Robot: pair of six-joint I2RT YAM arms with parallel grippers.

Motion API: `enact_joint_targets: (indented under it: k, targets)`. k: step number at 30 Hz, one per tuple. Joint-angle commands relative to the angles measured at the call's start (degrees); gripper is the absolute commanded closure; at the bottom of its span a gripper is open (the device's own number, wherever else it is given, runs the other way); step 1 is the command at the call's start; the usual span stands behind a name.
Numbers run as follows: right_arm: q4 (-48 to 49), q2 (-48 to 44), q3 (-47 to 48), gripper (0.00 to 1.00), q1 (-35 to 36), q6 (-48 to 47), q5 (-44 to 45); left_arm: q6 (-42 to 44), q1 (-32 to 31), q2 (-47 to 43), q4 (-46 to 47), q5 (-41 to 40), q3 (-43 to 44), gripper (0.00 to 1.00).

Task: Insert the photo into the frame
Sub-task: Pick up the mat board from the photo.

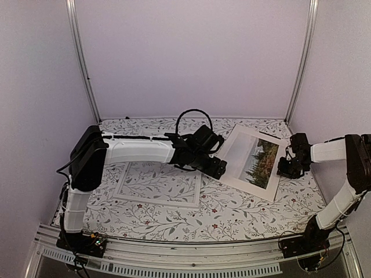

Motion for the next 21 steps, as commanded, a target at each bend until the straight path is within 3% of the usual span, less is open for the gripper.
enact_joint_targets:
  k: [1, 10, 21]
  targets:
    - [-5.34, -2.43, -3.63, 0.8, 1.44, 2.32, -1.85, 1.65, 0.01, 5.03, 0.84, 2.66, 5.2, 0.09]
    - [-5.87, -5.02, -4.05, 0.83, 1.44, 3.11, -1.34, 5.01, 0.73, 12.74, -1.37, -5.6, 14.51, 0.12]
    - [-7.13, -4.53, -2.14, 0.83, 1.48, 2.51, -0.36, 7.26, 3.21, 17.16, -1.72, -5.21, 17.17, 0.23]
